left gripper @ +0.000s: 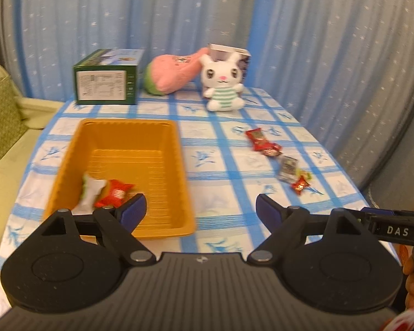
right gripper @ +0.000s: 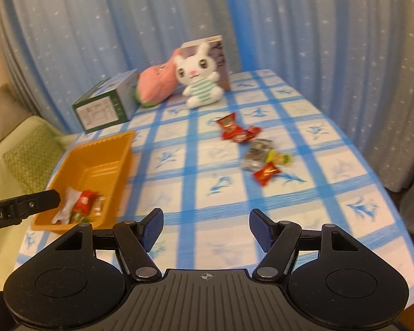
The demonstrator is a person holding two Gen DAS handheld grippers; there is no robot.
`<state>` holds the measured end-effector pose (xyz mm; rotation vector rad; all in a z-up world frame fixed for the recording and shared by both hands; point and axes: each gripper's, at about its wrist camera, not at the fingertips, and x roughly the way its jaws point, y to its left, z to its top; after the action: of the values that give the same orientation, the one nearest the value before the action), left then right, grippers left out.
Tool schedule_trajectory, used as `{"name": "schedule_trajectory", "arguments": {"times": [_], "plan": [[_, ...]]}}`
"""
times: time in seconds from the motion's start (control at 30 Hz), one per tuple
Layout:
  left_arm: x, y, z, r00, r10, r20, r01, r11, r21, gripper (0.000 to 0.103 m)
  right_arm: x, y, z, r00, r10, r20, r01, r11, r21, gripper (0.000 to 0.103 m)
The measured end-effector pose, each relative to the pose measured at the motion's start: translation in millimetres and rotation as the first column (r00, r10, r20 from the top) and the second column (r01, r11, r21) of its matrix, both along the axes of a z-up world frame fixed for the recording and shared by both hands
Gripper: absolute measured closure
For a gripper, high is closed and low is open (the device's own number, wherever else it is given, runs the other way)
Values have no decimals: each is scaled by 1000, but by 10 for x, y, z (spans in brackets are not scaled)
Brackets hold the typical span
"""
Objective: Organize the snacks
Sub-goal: 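Move both open tools away from the tray to the snack pile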
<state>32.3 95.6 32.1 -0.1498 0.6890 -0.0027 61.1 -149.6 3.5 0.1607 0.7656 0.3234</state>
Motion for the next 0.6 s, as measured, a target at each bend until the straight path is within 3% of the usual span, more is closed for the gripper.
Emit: {"name": "schedule_trajectory", "arguments": {"times": [0.6], "plan": [[365, -862, -75, 983, -178, -36, 179, 984, 15, 18, 117, -756, -39, 995, -104, -10, 104, 995, -12, 34]]}}
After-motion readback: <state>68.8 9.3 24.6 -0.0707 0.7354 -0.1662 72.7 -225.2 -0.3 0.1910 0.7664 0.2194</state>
